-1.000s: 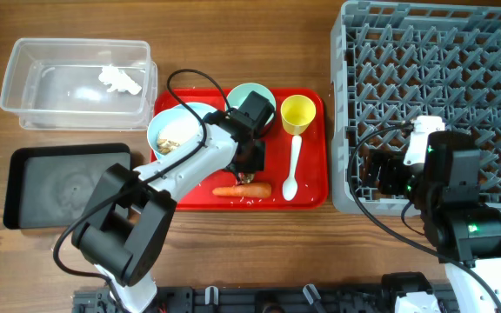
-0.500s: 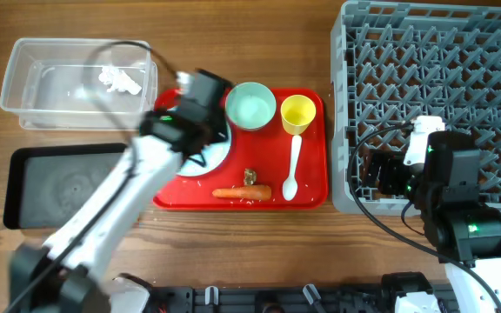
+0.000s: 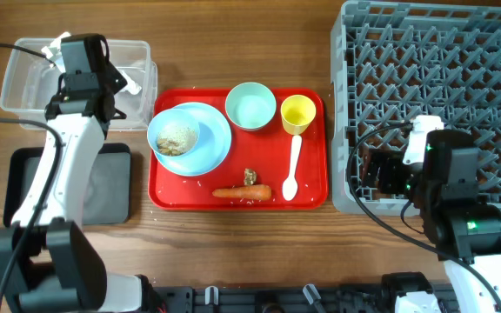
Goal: Sort waste into correct bins and load items into the dishwasher rack
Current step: 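Grasp the red snack wrapper with the left gripper, drop it in the clear bin, then grasp the light-blue rice bowl rim with the left gripper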
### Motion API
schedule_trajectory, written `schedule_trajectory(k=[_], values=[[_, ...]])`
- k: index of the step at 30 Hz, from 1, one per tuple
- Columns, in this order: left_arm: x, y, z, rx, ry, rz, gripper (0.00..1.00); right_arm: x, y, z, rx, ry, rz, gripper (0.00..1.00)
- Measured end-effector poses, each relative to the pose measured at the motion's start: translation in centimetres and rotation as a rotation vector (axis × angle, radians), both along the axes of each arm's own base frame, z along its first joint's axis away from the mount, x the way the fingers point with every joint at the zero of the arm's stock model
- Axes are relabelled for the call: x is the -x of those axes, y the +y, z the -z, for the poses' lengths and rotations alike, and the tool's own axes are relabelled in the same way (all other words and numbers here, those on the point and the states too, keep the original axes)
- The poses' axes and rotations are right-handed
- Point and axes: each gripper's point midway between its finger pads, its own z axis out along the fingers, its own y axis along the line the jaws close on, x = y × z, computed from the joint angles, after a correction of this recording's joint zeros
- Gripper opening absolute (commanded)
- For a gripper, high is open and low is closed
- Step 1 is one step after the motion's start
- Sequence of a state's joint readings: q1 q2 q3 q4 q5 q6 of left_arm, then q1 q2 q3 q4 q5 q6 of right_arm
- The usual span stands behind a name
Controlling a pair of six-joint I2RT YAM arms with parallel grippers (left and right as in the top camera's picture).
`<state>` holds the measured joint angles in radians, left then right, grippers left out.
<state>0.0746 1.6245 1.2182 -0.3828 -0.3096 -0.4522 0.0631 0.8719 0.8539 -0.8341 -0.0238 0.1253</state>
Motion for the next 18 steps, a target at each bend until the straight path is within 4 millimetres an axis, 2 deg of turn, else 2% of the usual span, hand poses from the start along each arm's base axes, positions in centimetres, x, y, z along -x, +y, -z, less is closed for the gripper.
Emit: schedule_trajectory(k=[4,7,10,11,14,18], values=[[-0.6,-0.6,0.4,0.007,0.003,0.055,0.55,-0.1,0.0,0.5,0.001,0.019,0.000,1.00],[-0.5,-2.7,0.1,0.024,0.014,0.150,0.53,-0.2,0.0,0.5,0.001,0.020,0.000,1.00],[-0.2,-6.6,-0.7,0.042,0.017,0.280,0.56,-0.1,0.0,0.5,0.001,0.021,0.000,1.00],[0.2,-8.5,-0.7,0.049,0.032,0.335,0.56,-0.1,0.0,0.5,0.001,0.021,0.000,1.00],[3.1,-15.2,1.3,0.078,0.165,0.519,0.52,-0.1,0.0,0.5,0.001,0.021,0.000,1.00],[6.2,-19.0,3.4,0.082,0.299,0.627,0.48,-0.1,0.0,0.5,0.001,0.021,0.000,1.00]])
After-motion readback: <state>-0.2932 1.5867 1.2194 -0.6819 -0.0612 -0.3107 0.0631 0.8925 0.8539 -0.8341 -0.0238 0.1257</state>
